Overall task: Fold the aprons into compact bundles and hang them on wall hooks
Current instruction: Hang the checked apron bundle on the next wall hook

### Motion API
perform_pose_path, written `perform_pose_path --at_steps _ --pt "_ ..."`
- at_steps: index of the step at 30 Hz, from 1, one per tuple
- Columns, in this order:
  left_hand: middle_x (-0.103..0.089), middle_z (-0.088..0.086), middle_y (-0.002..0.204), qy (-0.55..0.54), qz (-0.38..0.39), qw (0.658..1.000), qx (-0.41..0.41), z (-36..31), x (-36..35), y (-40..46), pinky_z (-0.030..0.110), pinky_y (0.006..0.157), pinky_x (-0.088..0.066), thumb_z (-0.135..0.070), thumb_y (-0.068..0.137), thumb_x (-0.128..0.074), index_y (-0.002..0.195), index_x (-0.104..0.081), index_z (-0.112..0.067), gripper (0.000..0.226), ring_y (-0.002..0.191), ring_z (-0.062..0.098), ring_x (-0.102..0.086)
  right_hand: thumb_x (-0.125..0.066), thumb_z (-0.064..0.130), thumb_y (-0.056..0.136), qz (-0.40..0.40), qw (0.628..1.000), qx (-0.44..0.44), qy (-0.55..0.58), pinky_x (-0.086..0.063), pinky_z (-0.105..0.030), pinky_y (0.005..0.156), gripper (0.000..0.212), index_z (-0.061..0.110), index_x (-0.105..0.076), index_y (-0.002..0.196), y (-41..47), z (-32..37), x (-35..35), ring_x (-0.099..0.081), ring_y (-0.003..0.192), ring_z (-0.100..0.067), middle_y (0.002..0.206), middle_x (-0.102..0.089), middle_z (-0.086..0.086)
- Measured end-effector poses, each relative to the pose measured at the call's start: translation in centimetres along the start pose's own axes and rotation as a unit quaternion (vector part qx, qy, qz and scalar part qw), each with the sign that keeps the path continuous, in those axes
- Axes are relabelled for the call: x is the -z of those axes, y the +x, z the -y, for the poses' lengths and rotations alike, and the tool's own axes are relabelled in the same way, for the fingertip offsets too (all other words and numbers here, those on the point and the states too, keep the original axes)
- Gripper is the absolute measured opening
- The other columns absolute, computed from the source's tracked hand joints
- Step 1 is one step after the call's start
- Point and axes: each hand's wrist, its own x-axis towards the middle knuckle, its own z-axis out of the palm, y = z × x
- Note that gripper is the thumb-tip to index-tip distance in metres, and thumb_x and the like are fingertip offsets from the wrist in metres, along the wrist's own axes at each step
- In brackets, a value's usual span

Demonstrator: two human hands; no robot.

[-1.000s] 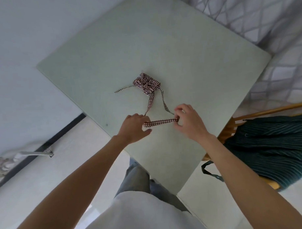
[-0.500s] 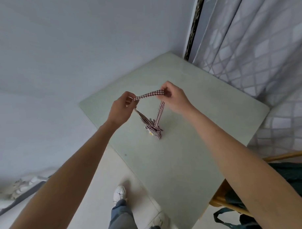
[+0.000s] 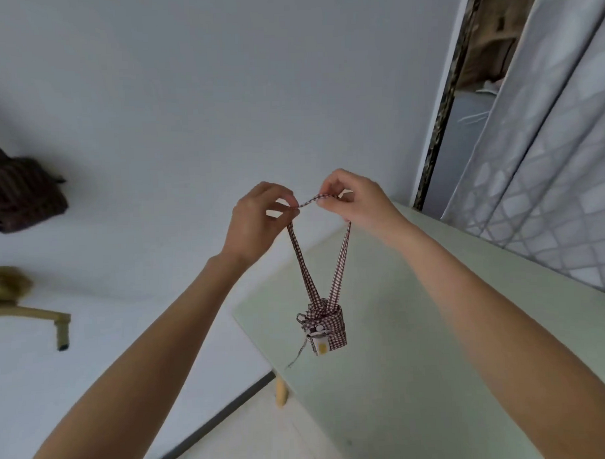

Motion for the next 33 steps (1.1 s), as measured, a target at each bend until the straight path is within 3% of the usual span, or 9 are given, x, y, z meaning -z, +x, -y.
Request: perform_pose_path --at_steps 2,4,7,12,17,21,24,27,33 --pt "-0.069 -0.002 0.085 -0.081 0.082 0.992 0.042 0.5 3.1 2.3 0.027 0.076 -0.054 -0.010 0.081 -0.071 0.084 -0.066 -0.014 0.007 0.076 0.008 -0.067 -0.071 0.018 0.082 -0.023 0.999 0.021 -0.036 -0.041 -0.018 0.068 0.016 0.029 -0.062 0.075 2.5 1.7 -0.4 -0.055 0.068 0.000 0.084 -0.060 0.008" --pt "-0.070 0.001 0.082 -0.196 0.188 0.958 0.089 0.5 5.1 3.8 0.025 0.079 -0.052 -0.006 0.084 -0.065 0.089 -0.066 -0.009 0.006 0.081 0.013 -0.066 -0.073 0.018 0.080 -0.022 0.998 0.031 -0.042 -0.043 -0.022 0.082 0.015 0.032 -0.067 0.077 4.3 2.8 0.0 -0.058 0.086 -0.008 0.090 -0.060 0.008" --pt "-0.066 -0.001 0.082 -0.288 0.227 0.925 0.101 0.9 8.7 6.5 0.028 0.088 -0.051 -0.004 0.090 -0.054 0.092 -0.062 -0.010 0.010 0.088 0.016 -0.065 -0.064 0.011 0.087 0.037 0.998 0.042 0.032 -0.046 -0.019 0.085 0.013 0.021 -0.070 0.091 7.8 5.4 -0.3 -0.061 0.087 -0.006 0.089 -0.067 0.003" --pt "-0.061 -0.004 0.082 -0.295 0.129 0.943 0.086 1.4 13.4 9.8 0.026 0.078 -0.050 -0.015 0.092 -0.055 0.091 -0.059 -0.014 0.004 0.080 0.015 -0.062 -0.053 0.008 0.094 -0.001 0.991 0.115 0.072 -0.049 -0.021 0.073 0.011 0.009 -0.063 0.096 13.8 9.5 -3.0 -0.059 0.070 -0.011 0.077 -0.062 -0.007" --pt "-0.059 -0.007 0.076 -0.225 -0.005 0.972 0.072 1.9 19.5 11.8 0.025 0.070 -0.047 -0.018 0.090 -0.060 0.087 -0.062 -0.014 0.005 0.072 0.009 -0.055 -0.065 0.014 0.086 -0.020 0.978 0.200 0.050 -0.046 -0.039 0.069 0.014 0.023 -0.055 0.083 19.9 13.3 -5.9 -0.050 0.065 -0.014 0.073 -0.058 0.002" --pt "-0.061 -0.007 0.071 -0.124 -0.133 0.981 0.063 1.6 25.5 13.1 0.032 0.071 -0.052 -0.013 0.084 -0.068 0.086 -0.065 -0.013 0.004 0.067 0.007 -0.057 -0.066 0.016 0.086 -0.011 0.961 0.271 0.051 -0.048 -0.028 0.065 0.015 0.022 -0.055 0.078 24.1 18.5 -8.5 -0.059 0.064 -0.012 0.082 -0.062 0.004" --pt "-0.064 -0.004 0.075 -0.064 -0.202 0.977 0.024 1.3 28.7 14.1 0.027 0.059 -0.051 -0.015 0.082 -0.071 0.085 -0.057 -0.020 0.015 0.062 0.008 -0.059 -0.067 0.015 0.086 -0.039 0.950 0.302 0.074 -0.050 -0.024 0.073 0.009 0.017 -0.059 0.082 26.6 21.6 -10.0 -0.065 0.074 -0.009 0.087 -0.065 0.005" --pt "-0.064 -0.001 0.079 -0.009 -0.221 0.975 -0.018 0.9 31.9 15.1 0.021 0.047 -0.046 -0.008 0.087 -0.065 0.084 -0.050 -0.019 0.019 0.060 0.009 -0.061 -0.069 0.012 0.083 -0.072 0.937 0.317 0.126 -0.051 -0.022 0.071 0.013 0.020 -0.061 0.077 28.9 24.9 -11.3 -0.061 0.068 -0.002 0.076 -0.064 0.010" --pt "-0.067 -0.009 0.082 0.089 -0.298 0.950 -0.030 0.9 36.3 18.1 0.028 0.059 -0.055 -0.002 0.089 -0.056 0.081 -0.066 -0.028 0.029 0.068 0.006 -0.063 -0.061 0.006 0.088 0.112 0.914 0.225 0.317 -0.054 -0.025 0.066 0.010 0.009 -0.064 0.097 32.0 29.8 -11.5 -0.063 0.063 -0.013 0.074 -0.066 -0.004"
